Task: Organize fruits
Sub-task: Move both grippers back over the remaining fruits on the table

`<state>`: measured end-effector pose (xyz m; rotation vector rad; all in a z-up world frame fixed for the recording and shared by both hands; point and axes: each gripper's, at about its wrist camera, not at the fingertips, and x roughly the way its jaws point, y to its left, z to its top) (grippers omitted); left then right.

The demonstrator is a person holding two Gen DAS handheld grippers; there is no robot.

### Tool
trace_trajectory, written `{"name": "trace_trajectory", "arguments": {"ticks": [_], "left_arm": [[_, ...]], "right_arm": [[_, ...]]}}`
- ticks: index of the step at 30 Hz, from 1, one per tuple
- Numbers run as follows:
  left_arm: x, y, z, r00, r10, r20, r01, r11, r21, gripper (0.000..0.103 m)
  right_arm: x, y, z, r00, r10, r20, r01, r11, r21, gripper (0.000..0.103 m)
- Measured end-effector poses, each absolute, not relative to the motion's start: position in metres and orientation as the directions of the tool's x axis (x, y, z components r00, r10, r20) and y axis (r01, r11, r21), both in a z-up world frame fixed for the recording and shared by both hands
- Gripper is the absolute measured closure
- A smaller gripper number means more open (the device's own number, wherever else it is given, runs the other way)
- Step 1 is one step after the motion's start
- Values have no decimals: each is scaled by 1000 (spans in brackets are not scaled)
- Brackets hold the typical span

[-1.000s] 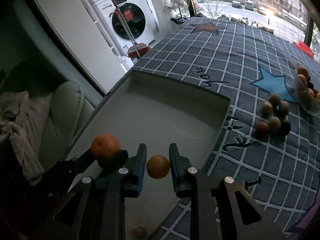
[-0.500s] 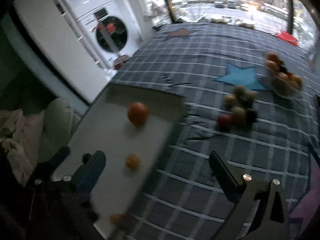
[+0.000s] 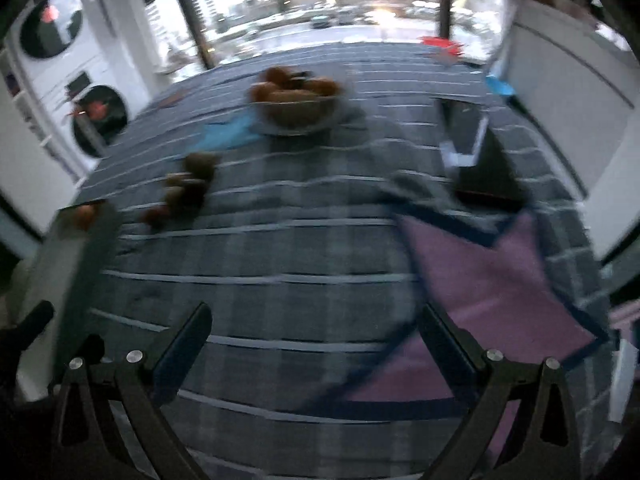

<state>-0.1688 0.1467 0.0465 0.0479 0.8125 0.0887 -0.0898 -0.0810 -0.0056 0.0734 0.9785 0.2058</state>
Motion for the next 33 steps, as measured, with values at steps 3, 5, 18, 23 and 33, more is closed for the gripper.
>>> {"name": "trace_trajectory", "arguments": {"ticks": [3,5,18,23,33], "left_arm": [[-158,130,37,690,100,-716,-44,994,97,17],[-150,125,32,682,91,-725,-39,995,88,17],[-145,121,10,671,109,-734,-32,992,119,17],[-146,120,10,678,119,-725,-31,991,133,17],[-144,123,10,667,92,-739,-33,995,93,17]], "right_arm": [[-92,-106,-14,569,165,-806,-100,986,131,0],[-94,-115,-20,571,171,-803,-80,985,153,0],[-104,-136,-27,629,276,-727,-87,954,287,0],[-105,-143,-27,642,324,-694,-93,932,349,0],[-105,-144,-27,642,322,-695,-93,933,347,0]]}}
